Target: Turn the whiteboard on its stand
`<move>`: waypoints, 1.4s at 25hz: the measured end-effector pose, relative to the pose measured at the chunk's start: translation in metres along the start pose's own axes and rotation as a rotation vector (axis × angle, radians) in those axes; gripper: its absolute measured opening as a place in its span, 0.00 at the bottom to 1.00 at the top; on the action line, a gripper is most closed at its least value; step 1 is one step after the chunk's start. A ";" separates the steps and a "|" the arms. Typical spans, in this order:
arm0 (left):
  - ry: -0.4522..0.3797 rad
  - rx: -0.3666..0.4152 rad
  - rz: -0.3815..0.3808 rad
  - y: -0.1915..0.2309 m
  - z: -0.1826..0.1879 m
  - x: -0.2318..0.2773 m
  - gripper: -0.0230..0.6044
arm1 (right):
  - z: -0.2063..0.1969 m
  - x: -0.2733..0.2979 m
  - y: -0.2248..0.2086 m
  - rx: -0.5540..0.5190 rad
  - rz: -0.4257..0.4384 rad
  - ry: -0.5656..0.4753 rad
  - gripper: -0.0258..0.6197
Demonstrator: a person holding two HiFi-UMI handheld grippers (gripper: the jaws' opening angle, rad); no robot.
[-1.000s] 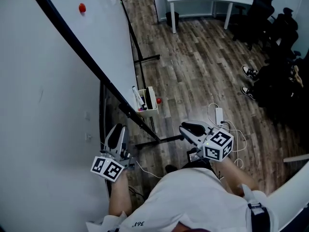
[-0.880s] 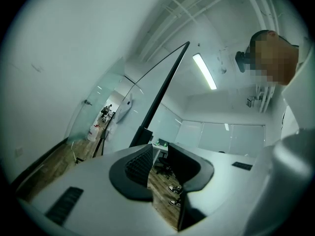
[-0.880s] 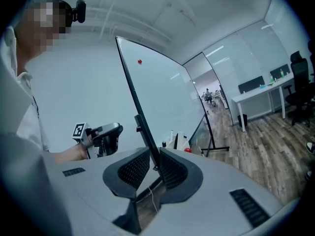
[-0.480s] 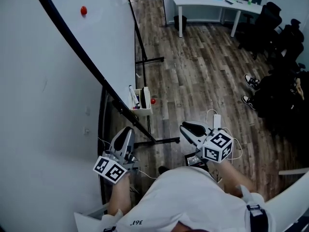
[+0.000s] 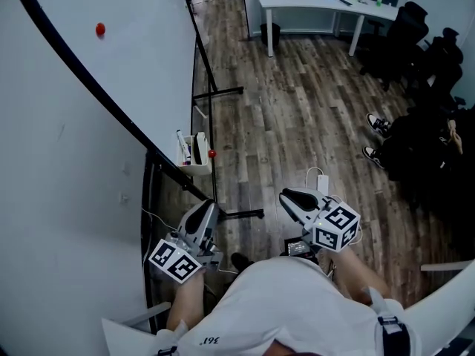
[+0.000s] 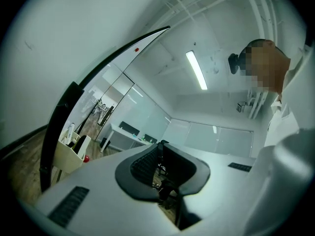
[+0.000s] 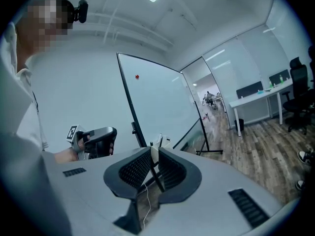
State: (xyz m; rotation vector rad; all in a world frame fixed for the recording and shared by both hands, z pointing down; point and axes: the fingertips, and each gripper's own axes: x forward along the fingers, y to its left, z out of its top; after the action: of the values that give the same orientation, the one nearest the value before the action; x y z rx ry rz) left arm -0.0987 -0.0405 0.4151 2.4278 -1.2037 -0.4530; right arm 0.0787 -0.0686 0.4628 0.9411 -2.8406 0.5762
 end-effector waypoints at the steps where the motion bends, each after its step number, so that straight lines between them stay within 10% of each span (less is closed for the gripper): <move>1: 0.004 -0.003 0.000 -0.004 -0.005 0.001 0.10 | -0.002 -0.004 -0.002 0.002 0.001 0.000 0.14; 35: 0.033 -0.028 0.051 -0.068 -0.056 0.003 0.10 | -0.008 -0.059 -0.003 -0.105 0.062 0.042 0.08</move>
State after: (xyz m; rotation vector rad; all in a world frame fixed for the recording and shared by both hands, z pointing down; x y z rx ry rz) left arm -0.0254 0.0055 0.4305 2.3656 -1.2344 -0.4098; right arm 0.1274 -0.0346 0.4593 0.8169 -2.8393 0.4420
